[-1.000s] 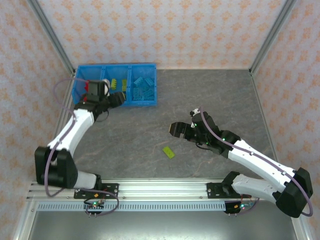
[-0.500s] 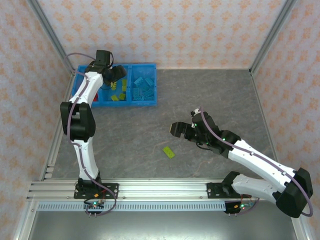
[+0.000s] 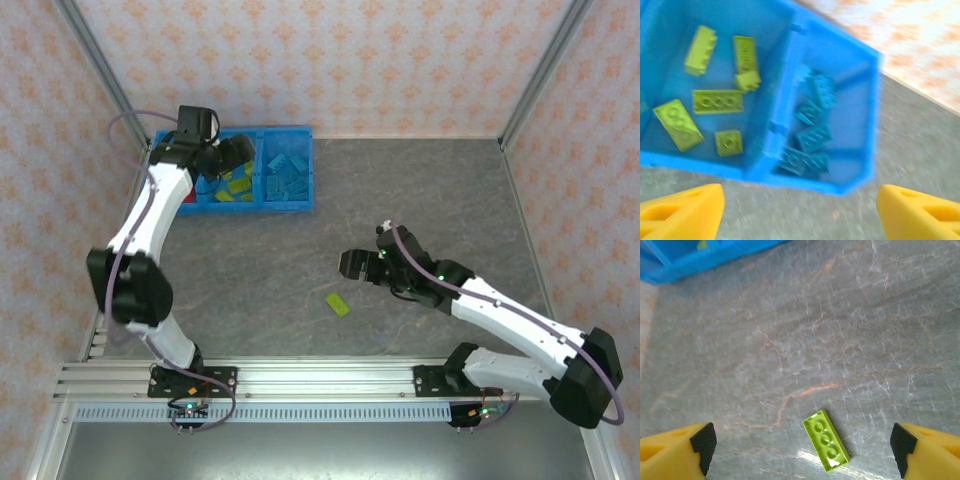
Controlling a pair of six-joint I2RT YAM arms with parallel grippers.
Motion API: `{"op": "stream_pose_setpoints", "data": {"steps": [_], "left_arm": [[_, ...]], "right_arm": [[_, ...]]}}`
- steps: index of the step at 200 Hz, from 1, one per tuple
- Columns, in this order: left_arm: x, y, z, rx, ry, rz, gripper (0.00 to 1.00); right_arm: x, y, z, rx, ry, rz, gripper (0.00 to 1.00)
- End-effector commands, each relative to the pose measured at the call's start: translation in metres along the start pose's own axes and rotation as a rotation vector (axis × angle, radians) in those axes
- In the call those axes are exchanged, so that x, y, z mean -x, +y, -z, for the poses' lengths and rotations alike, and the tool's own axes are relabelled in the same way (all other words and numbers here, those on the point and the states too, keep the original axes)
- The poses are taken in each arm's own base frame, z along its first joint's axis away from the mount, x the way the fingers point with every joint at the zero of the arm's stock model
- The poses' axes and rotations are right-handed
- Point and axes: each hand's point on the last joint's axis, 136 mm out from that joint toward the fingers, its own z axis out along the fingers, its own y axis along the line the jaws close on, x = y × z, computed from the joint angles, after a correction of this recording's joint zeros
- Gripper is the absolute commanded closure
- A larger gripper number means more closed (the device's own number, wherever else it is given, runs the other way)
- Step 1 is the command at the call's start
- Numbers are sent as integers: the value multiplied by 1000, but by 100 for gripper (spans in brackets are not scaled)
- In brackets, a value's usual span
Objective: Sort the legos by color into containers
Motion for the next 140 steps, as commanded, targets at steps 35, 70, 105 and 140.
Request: {"op": "stream_pose_setpoints", "data": {"steps": [35,70,105,140], "left_arm": [[-95,-22,96,29,54,-487,14],[-163,-19,126,-175,233,-622,5],[-219,-10,145,-343,359,-657,3],[-251,-33,157,-605,436,-634,6]], "right_arm": [[-55,0,-39,-216,215,298,12],[-82,1,-66,-258,319,380,16],[-89,-22,-86,-376,330,385,24],[-100,-20,-98,-348,372,382,41]]}}
